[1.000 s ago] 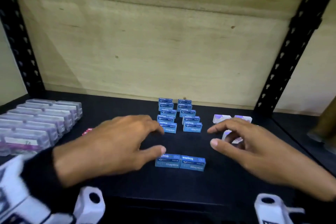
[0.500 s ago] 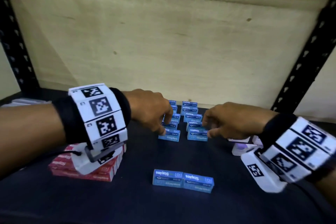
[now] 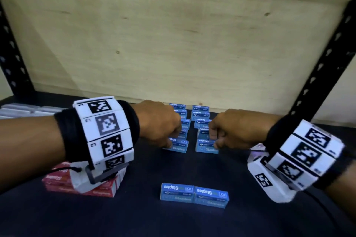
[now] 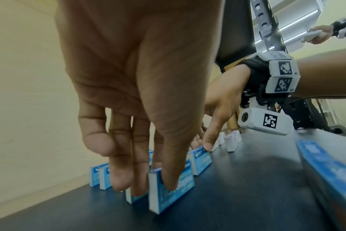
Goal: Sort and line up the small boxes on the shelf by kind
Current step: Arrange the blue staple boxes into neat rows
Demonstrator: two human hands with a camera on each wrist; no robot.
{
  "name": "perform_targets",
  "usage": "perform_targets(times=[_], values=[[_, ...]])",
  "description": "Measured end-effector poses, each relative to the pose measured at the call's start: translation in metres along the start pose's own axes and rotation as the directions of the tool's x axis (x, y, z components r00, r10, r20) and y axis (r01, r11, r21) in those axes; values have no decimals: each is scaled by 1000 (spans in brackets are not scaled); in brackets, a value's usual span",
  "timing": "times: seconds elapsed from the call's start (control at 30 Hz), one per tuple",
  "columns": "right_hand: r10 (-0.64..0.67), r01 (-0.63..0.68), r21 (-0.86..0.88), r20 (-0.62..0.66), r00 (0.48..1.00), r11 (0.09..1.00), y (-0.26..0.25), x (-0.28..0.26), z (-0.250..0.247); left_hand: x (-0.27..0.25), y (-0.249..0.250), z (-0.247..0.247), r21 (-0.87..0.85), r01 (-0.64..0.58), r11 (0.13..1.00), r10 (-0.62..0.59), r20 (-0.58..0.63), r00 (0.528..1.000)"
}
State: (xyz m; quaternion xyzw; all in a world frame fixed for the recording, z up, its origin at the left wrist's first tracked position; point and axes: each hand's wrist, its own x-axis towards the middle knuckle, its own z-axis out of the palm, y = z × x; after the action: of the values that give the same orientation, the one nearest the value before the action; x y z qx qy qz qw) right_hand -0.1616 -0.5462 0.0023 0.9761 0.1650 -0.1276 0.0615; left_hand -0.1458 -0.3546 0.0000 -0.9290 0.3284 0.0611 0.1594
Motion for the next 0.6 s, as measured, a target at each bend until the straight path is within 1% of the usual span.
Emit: perform_targets(times=[0.13, 0.27, 0.4, 0.6], values=[[-40, 40, 0, 11, 999, 999, -7, -16, 3, -16, -1, 4, -31, -13, 999, 13, -2, 1000], [-69, 69, 14, 22, 997, 998, -14, -32, 8, -32, -1, 7, -58, -25, 998, 26, 23, 999], [-61, 60, 38, 16, 998, 997, -16, -45, 11, -44, 0, 9, -103, -52, 993, 57, 50, 997], [-35, 31, 68, 58, 998, 997, -15, -65, 12, -57, 8, 10, -127, -103, 987, 112, 68, 991]])
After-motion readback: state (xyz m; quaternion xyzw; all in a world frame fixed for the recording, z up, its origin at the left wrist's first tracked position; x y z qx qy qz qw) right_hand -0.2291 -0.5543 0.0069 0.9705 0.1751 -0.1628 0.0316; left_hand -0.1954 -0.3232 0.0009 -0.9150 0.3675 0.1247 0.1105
